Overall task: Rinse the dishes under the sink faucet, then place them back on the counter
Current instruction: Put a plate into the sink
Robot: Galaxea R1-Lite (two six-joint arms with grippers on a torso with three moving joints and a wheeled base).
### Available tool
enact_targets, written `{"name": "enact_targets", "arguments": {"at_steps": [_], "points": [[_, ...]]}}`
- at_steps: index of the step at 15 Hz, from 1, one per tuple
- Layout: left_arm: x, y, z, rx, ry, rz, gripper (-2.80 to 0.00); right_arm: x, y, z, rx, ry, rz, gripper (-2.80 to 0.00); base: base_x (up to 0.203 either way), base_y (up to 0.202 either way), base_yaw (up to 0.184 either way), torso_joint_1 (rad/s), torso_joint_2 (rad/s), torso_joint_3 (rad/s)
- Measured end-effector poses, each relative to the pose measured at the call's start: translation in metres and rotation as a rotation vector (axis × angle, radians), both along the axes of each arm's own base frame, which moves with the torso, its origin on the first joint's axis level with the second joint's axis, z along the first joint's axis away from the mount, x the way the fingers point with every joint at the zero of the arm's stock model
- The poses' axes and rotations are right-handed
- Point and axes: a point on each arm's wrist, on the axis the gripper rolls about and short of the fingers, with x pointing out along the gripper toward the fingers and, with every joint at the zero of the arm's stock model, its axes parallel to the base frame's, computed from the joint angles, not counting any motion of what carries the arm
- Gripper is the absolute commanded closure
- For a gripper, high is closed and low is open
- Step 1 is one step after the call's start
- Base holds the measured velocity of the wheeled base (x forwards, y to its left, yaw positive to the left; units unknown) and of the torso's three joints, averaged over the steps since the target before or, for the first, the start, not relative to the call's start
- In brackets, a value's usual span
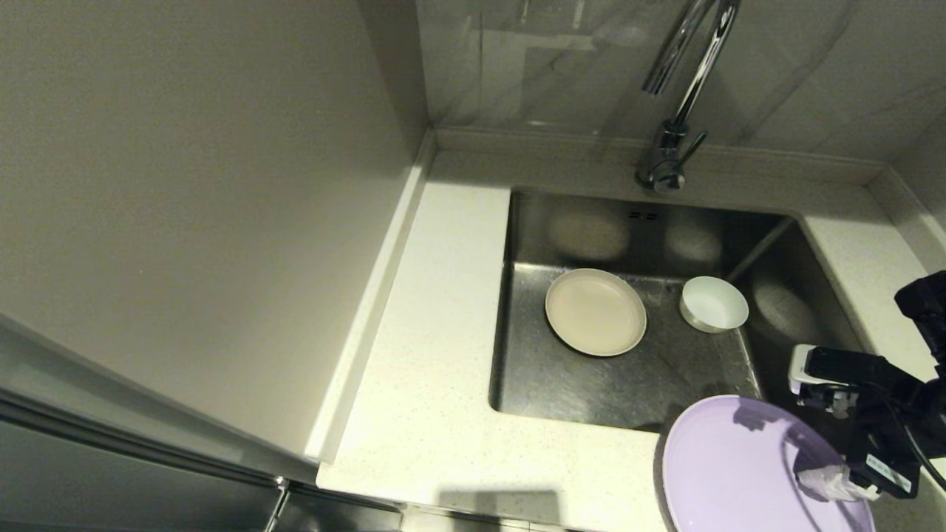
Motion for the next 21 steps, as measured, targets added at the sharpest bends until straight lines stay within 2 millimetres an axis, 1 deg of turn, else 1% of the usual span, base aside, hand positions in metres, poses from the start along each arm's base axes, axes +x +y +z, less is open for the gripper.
{"name": "enact_targets", "arguments": {"at_steps": [5, 13, 17, 21], "points": [[0.000, 0.000, 0.000, 0.001, 0.000, 0.000, 0.00, 0.010, 0.000, 0.000, 0.000, 0.004, 0.001, 0.00, 0.000, 0.000, 0.000, 0.000, 0.00, 0.000], [0.000, 0.000, 0.000, 0.000, 0.000, 0.000, 0.00, 0.032, 0.001, 0.017, -0.003, -0.073, 0.009, 0.00, 0.000, 0.000, 0.000, 0.000, 0.00, 0.000], [0.000, 0.000, 0.000, 0.001, 0.000, 0.000, 0.00, 0.044, 0.010, 0.022, -0.002, -0.158, 0.013, 0.00, 0.000, 0.000, 0.000, 0.000, 0.00, 0.000], [0.000, 0.000, 0.000, 0.000, 0.000, 0.000, 0.00, 0.054, 0.023, 0.027, 0.018, -0.219, -0.042, 0.00, 0.000, 0.000, 0.000, 0.000, 0.00, 0.000]]}}
